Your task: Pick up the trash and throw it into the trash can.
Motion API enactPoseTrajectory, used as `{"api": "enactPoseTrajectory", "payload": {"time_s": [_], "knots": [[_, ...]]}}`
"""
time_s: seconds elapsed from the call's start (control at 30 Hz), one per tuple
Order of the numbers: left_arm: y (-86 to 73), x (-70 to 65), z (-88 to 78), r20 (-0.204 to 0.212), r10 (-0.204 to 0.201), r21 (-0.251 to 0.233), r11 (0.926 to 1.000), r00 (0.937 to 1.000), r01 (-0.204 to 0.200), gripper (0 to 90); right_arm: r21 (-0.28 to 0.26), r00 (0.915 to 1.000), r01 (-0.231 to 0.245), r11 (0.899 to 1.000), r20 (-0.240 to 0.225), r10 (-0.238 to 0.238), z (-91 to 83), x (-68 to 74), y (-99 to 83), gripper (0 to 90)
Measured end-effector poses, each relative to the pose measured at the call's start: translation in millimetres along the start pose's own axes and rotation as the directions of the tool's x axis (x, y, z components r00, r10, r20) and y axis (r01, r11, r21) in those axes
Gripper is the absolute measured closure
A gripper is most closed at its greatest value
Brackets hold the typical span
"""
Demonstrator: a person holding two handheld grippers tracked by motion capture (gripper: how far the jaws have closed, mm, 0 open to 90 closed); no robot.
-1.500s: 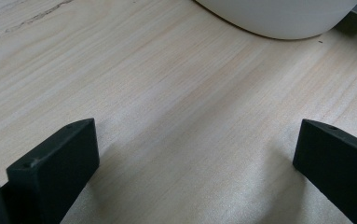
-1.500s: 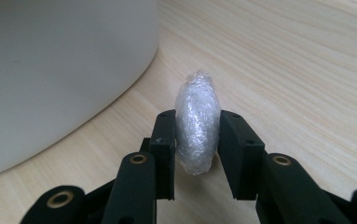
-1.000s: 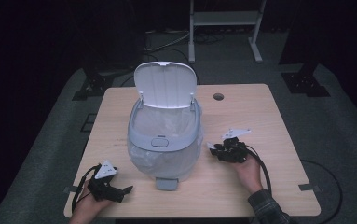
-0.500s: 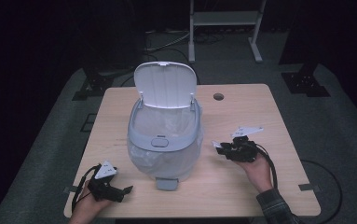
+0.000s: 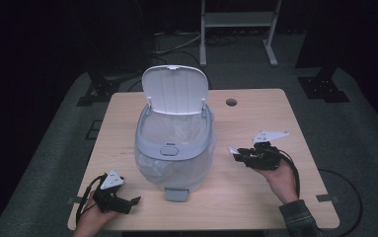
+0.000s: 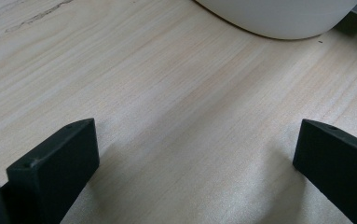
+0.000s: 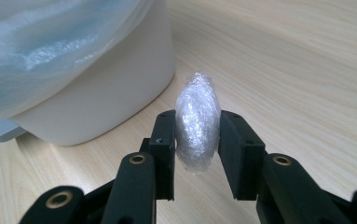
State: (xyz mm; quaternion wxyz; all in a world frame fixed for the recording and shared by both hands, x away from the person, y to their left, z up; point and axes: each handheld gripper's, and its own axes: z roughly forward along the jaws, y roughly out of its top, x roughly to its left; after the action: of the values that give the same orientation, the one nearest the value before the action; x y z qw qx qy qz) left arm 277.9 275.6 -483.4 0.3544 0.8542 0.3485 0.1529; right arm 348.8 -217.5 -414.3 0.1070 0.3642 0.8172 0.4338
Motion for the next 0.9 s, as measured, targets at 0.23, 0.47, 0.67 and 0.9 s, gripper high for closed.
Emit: {"api": "enactPoseTrajectory", "payload": {"time_s": [0.23, 0.47, 0.67, 0.9], "knots": [[0.0, 0.0, 0.0, 0.000, 0.000, 0.000, 1.0000, 1.0000, 0.000, 0.0, -0.014, 0.9999, 0.009, 1.000, -0.012, -0.009, -10.7, -0.6, 4.6, 66.9], [0.0, 0.0, 0.0, 0.000, 0.000, 0.000, 1.0000, 1.0000, 0.000, 0.0, -0.034, 0.9998, 0.012, 0.999, -0.017, -0.013, -22.4, -2.3, 8.7, 66.9], [0.0, 0.0, 0.0, 0.000, 0.000, 0.000, 1.0000, 1.0000, 0.000, 0.0, -0.063, 0.9994, 0.017, 0.998, -0.030, -0.019, -36.2, -4.9, 13.2, 66.9], [0.0, 0.0, 0.0, 0.000, 0.000, 0.000, 1.0000, 1.0000, 0.000, 0.0, -0.083, 0.9983, 0.030, 0.996, -0.047, -0.034, -46.4, -2.8, 19.3, 66.9]]}}
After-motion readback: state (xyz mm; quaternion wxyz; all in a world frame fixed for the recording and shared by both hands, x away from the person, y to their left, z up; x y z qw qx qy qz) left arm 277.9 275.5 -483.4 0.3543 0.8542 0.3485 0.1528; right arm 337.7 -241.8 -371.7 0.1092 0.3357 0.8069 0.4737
